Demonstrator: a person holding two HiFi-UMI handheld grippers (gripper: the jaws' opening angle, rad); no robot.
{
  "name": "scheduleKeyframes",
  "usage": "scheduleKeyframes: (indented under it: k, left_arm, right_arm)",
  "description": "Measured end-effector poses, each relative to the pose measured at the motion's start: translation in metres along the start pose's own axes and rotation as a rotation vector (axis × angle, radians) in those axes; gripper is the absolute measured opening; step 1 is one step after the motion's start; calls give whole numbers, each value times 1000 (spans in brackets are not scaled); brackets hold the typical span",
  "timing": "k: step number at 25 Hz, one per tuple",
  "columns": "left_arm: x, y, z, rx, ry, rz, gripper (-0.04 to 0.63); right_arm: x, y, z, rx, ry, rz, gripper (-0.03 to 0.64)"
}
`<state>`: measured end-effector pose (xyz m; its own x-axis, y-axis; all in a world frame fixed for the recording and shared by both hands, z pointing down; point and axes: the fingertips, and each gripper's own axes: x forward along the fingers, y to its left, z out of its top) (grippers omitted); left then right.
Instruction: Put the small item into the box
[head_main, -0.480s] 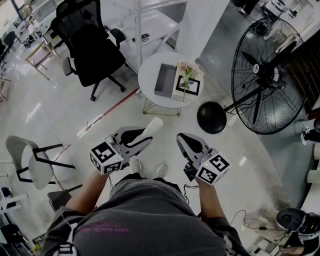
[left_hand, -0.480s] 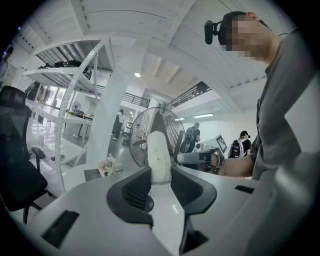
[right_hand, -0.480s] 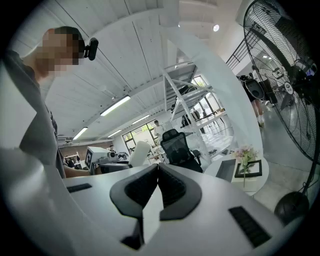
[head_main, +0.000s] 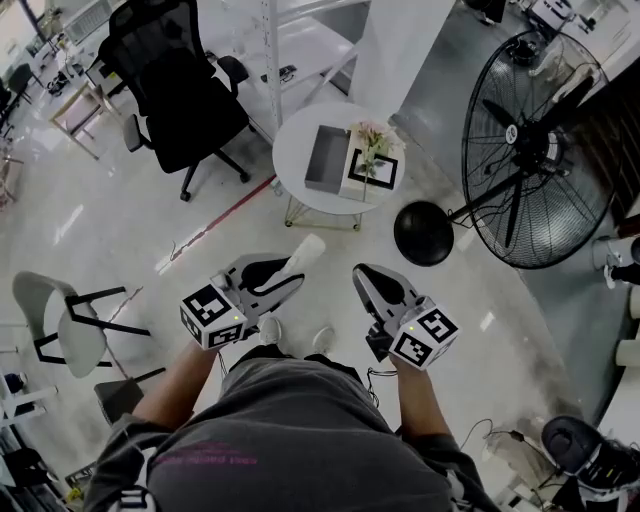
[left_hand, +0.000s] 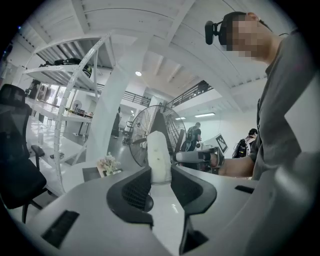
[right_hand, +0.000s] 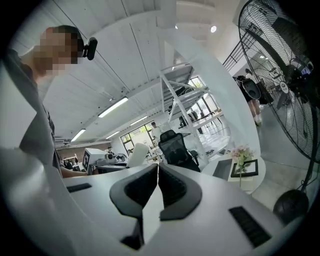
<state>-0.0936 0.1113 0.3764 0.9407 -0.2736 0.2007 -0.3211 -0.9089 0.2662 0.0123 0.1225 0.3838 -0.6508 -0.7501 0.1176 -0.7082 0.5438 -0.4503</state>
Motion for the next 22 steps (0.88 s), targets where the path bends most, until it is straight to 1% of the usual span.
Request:
scheduleKeyframes:
  k: [6, 15, 22]
  left_arm:
    - [17, -10, -10, -6, 11, 17, 133]
    - [32, -38, -18, -12, 8, 73, 133]
    - [40, -55, -22, -19, -1, 113, 133]
  right_arm:
    - [-16, -14, -4, 16, 2, 9, 23]
    - [-44, -25, -6, 21, 10, 60, 23]
    - [-64, -33, -9, 31, 22, 79, 22]
